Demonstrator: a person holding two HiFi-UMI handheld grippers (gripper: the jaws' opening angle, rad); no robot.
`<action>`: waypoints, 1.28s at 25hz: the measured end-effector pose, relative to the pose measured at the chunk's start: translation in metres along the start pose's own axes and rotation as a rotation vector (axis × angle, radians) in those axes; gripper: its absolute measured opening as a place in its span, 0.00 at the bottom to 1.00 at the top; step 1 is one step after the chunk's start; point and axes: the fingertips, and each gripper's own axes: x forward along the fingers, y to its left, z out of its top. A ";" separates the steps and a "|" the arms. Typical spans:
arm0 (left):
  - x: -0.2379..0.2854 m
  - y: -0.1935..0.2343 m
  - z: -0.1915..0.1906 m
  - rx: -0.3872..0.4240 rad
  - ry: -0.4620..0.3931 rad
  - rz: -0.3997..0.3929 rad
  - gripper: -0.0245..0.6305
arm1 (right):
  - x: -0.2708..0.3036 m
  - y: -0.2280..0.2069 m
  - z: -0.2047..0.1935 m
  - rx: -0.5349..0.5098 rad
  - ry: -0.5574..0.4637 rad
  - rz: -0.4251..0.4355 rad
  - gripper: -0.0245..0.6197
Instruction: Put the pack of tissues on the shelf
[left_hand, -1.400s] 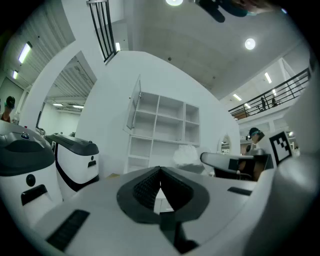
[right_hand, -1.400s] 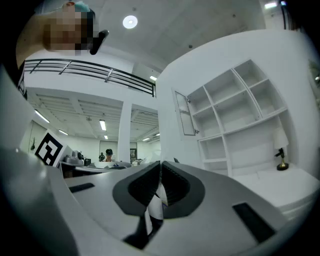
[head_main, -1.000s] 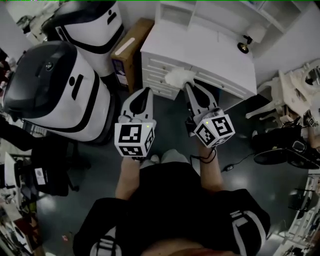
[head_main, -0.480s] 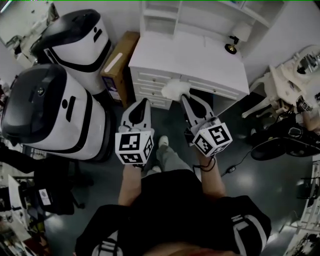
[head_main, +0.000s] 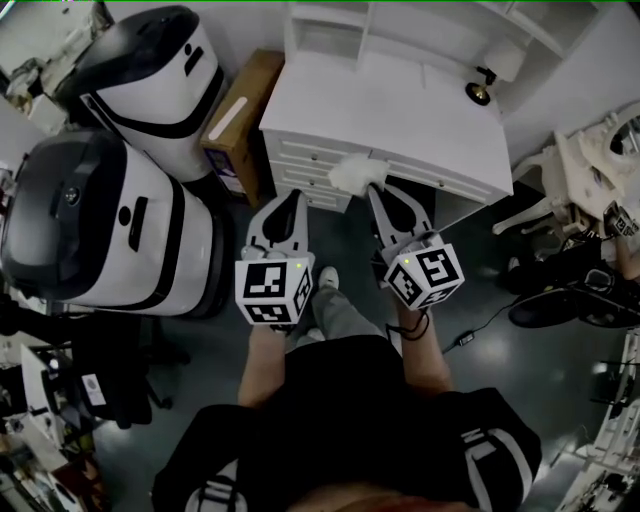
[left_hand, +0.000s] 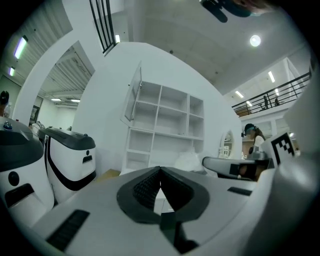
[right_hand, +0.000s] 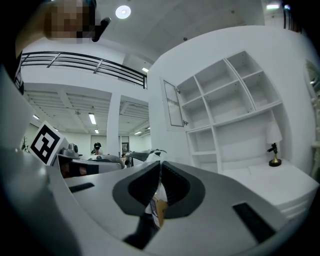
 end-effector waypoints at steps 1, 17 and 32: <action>0.006 0.005 -0.002 -0.003 0.009 0.006 0.05 | 0.006 -0.004 -0.002 0.002 0.005 -0.006 0.07; 0.127 0.030 -0.006 -0.018 0.066 -0.002 0.05 | 0.086 -0.099 -0.014 0.032 0.034 -0.094 0.07; 0.199 0.023 0.038 0.064 0.035 -0.018 0.05 | 0.130 -0.164 0.026 0.034 -0.066 -0.101 0.07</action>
